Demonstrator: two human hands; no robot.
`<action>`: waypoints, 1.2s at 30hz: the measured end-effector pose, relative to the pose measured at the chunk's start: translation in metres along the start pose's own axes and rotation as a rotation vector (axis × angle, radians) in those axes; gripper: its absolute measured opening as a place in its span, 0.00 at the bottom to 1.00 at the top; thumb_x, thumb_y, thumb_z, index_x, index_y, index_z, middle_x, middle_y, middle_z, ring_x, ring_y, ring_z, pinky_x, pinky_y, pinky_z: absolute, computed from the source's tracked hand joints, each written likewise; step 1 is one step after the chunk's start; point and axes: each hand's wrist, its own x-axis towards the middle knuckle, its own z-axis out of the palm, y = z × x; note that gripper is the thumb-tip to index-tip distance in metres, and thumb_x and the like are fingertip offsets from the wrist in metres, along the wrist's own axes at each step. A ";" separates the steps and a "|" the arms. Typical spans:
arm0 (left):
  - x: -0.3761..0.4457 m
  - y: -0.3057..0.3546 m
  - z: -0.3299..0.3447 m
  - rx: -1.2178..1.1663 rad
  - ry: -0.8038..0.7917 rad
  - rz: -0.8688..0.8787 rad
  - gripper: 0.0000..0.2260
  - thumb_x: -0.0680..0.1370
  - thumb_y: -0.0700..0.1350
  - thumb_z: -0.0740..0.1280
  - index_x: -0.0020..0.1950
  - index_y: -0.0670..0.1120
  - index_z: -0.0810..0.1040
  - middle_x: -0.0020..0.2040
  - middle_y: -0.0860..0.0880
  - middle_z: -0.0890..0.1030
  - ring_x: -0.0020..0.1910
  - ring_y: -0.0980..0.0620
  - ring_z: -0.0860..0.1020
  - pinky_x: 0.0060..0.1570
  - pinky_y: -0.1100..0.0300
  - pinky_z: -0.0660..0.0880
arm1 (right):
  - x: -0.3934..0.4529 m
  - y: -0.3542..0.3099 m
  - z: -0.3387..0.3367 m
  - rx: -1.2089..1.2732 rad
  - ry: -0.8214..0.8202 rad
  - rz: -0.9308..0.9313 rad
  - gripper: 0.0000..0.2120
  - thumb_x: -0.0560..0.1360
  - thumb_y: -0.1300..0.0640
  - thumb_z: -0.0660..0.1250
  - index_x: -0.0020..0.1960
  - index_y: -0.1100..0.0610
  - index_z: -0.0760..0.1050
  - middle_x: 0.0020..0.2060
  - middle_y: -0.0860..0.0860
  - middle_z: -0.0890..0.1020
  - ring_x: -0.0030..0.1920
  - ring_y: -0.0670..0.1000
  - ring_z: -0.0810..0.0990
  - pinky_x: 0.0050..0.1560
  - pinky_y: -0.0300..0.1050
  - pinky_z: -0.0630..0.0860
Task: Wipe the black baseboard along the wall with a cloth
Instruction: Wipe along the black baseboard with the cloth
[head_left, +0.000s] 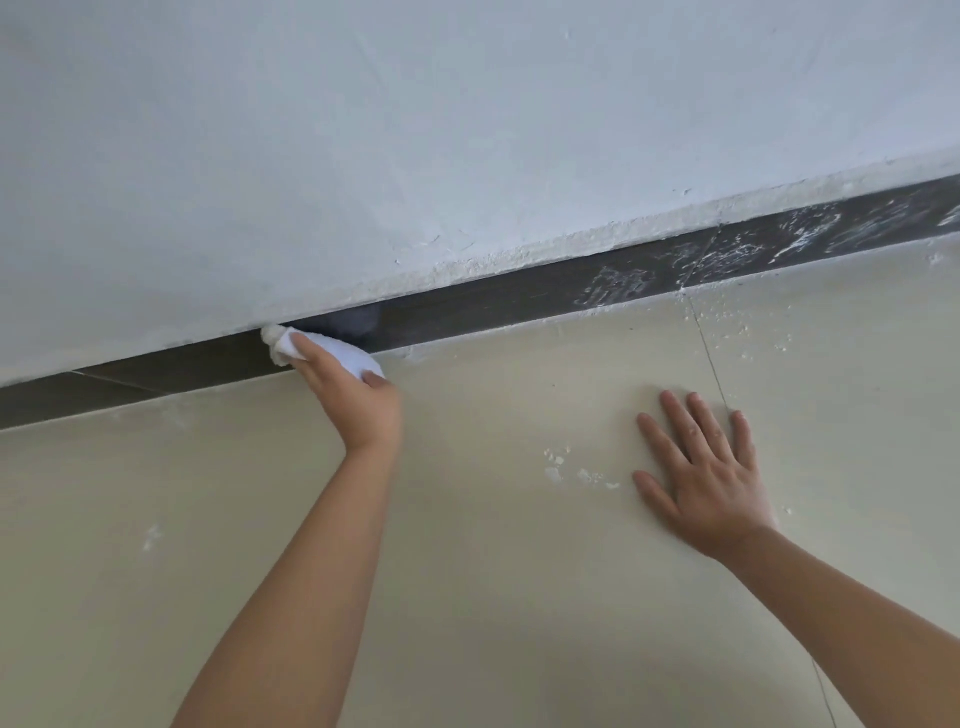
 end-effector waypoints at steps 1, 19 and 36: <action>0.007 0.002 -0.002 -0.012 0.009 0.002 0.32 0.75 0.32 0.57 0.74 0.41 0.42 0.75 0.42 0.43 0.74 0.47 0.48 0.61 0.72 0.48 | 0.000 0.000 0.000 0.001 0.001 0.002 0.38 0.78 0.39 0.35 0.59 0.59 0.77 0.61 0.62 0.76 0.60 0.65 0.74 0.63 0.57 0.52; -0.010 0.025 0.015 -0.244 -0.006 -0.025 0.31 0.75 0.29 0.54 0.73 0.40 0.42 0.75 0.41 0.41 0.74 0.47 0.44 0.65 0.72 0.41 | 0.000 -0.001 0.003 -0.012 0.057 -0.002 0.38 0.78 0.38 0.36 0.60 0.61 0.76 0.61 0.64 0.75 0.60 0.65 0.74 0.62 0.59 0.52; -0.070 0.053 0.036 -0.281 -0.551 0.127 0.32 0.74 0.28 0.53 0.73 0.44 0.41 0.75 0.45 0.40 0.74 0.50 0.45 0.65 0.73 0.45 | -0.001 -0.003 0.001 -0.023 0.053 0.011 0.38 0.78 0.39 0.36 0.59 0.61 0.77 0.61 0.63 0.75 0.59 0.67 0.74 0.62 0.59 0.53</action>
